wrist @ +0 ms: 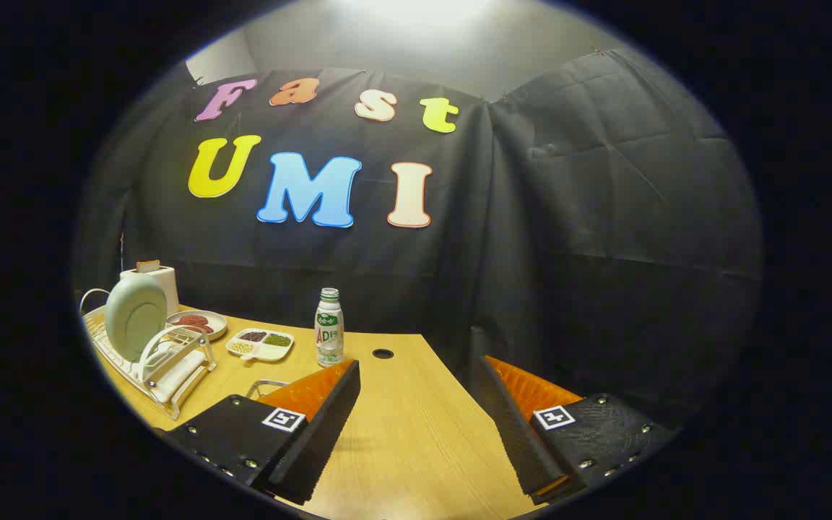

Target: Take the plate from the dish rack, then take the spoon from the basket and place it into the plate.

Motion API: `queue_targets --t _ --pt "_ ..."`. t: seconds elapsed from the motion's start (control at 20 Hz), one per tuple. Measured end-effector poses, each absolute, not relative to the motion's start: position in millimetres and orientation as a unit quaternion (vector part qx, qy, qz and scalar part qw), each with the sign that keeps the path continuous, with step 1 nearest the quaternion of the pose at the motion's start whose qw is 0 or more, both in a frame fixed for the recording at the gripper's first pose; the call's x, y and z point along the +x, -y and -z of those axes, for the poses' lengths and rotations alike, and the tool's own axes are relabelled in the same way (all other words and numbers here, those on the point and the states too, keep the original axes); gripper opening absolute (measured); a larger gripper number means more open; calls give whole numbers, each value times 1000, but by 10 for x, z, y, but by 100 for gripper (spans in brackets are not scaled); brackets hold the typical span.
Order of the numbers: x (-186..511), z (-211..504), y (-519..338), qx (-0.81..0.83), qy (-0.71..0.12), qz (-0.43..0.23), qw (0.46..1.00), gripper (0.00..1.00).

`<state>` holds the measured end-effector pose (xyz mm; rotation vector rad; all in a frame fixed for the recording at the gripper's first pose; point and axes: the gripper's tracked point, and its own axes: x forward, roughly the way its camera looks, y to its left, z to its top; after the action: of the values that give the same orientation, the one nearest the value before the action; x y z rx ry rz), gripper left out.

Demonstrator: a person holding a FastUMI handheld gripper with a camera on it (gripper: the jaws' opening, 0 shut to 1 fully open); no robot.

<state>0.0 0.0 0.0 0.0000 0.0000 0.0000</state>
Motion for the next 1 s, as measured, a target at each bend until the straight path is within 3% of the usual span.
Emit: queue_targets --t 0.4,0.7,1.0 --pt "-561 -608 -1516 24 -12 -88 996 99" --pt "-602 -914 -2608 58 -6 -156 986 99" --pt "-415 -875 -3283 81 -35 -172 981 99"
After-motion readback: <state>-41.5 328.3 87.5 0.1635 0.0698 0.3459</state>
